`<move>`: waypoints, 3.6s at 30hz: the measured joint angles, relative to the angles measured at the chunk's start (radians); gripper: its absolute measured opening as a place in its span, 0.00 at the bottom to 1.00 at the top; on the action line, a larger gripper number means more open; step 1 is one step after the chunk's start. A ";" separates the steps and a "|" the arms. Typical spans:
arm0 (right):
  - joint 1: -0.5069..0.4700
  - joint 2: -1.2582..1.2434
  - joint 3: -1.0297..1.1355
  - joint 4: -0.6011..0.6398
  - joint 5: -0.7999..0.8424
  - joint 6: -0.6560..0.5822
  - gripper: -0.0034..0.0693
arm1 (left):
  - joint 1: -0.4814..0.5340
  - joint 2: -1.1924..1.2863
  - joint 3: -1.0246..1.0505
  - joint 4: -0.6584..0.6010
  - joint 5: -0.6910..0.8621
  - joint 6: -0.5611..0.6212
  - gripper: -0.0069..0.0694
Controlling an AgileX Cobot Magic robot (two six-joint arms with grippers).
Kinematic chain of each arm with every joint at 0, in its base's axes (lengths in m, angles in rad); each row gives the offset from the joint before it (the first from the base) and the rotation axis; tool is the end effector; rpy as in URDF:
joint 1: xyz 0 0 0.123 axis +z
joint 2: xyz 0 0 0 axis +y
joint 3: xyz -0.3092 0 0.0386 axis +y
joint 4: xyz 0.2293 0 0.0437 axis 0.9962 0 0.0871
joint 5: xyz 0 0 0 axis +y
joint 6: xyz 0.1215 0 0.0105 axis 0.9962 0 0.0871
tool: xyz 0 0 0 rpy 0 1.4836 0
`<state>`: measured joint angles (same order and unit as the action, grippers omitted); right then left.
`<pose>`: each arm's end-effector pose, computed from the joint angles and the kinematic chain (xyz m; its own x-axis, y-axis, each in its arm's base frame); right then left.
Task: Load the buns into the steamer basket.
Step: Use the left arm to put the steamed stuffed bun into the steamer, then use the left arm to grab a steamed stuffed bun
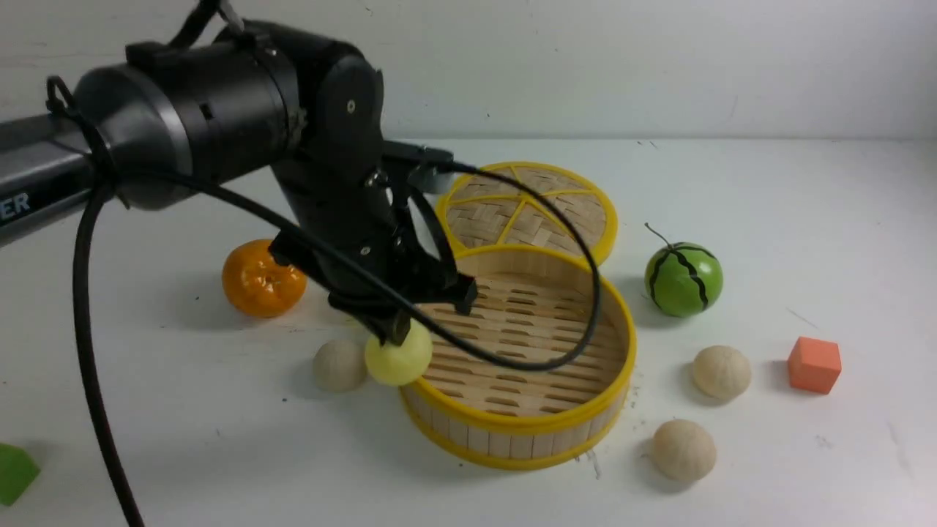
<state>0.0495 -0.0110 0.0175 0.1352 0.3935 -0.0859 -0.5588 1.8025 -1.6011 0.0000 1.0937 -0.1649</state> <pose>0.0356 0.0081 0.1632 -0.3079 0.0238 -0.9511 -0.0866 0.9948 0.0529 0.3266 -0.2042 0.2980 -0.8689 0.3497 -0.3502 0.3929 0.9178 -0.0583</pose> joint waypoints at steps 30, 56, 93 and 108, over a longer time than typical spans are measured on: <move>0.000 0.000 0.000 0.000 0.000 0.001 0.38 | 0.024 0.522 -0.593 0.089 0.116 0.039 0.40; 0.000 0.000 0.000 0.000 0.000 -0.001 0.38 | 0.047 0.037 -0.005 0.046 0.098 0.003 0.25; 0.000 0.000 0.000 0.000 0.000 -0.001 0.38 | 0.183 0.257 0.000 0.060 -0.136 0.008 0.40; 0.000 0.000 0.000 0.000 0.000 0.000 0.38 | 0.183 0.223 0.000 0.042 -0.098 0.006 0.40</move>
<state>0.0495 -0.0110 0.0175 0.1352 0.3935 -0.0860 -0.3760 2.0258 -1.6012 0.0419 0.9959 -0.1593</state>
